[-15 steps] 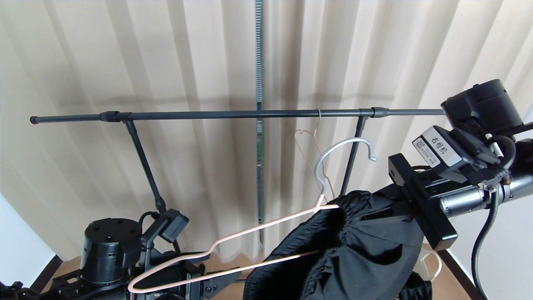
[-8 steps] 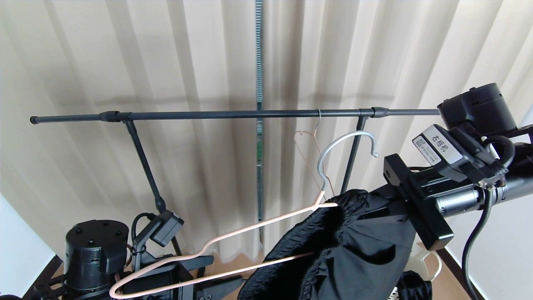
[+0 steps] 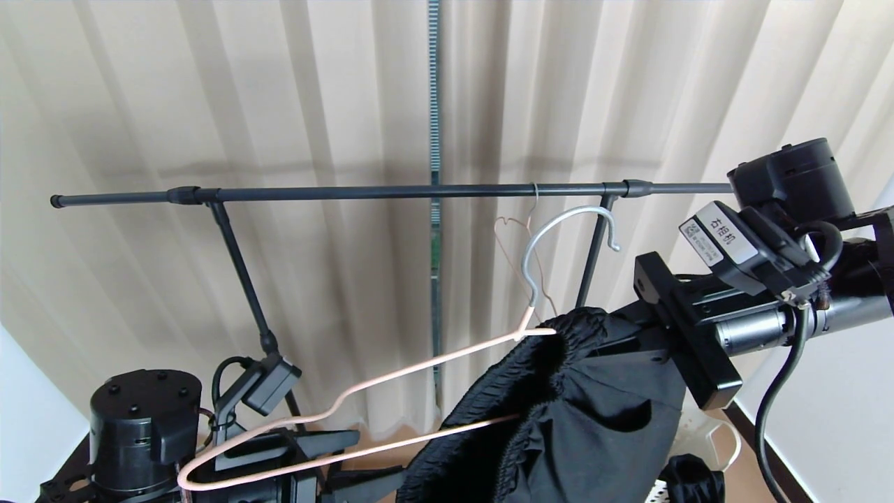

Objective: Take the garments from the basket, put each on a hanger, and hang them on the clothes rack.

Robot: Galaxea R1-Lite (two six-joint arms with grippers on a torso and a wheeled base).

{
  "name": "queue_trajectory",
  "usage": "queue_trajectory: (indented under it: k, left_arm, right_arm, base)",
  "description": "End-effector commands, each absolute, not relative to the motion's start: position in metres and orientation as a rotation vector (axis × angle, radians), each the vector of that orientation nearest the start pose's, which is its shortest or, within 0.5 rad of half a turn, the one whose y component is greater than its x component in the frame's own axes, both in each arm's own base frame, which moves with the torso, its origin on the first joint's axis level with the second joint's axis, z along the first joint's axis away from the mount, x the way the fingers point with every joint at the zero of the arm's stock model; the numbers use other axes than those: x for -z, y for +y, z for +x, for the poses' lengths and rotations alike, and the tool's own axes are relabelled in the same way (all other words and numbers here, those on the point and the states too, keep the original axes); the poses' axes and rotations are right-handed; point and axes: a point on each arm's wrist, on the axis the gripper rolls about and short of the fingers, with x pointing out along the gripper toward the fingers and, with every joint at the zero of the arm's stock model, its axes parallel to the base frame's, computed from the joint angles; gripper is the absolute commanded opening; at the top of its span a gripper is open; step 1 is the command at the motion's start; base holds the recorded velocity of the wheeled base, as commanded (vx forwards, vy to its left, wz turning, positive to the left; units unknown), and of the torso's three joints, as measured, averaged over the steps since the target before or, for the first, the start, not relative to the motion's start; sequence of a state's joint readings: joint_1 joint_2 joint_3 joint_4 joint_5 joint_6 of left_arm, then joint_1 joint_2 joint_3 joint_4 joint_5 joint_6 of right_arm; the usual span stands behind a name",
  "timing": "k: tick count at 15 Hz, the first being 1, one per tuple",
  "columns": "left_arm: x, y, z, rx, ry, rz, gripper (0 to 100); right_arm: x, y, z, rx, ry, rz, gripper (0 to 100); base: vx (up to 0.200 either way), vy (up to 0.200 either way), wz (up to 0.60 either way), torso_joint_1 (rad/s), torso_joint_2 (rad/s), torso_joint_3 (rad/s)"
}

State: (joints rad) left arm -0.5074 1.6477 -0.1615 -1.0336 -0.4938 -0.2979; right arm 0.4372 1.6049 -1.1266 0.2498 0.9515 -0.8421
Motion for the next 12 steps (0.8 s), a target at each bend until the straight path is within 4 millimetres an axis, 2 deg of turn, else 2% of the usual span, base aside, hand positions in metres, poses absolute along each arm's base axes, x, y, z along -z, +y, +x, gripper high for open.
queue_trajectory:
  k: [1,12]
  left_arm:
    - [-0.0878,-0.1081,0.1718,0.908,0.615,-0.264,100]
    - [-0.0785,-0.1164,0.1706,0.903,0.652,-0.226,100]
  right_arm:
    - [-0.2238,0.1314,0.2367,-1.541,0.156,-0.465,0]
    - [-0.2320,0.1375,0.2303,-1.578,0.105,-0.438,0]
  base:
    - [0.000,0.000,0.00,0.000,0.00,0.000]
    - [0.000,0.000,0.00,0.000,0.00,0.000]
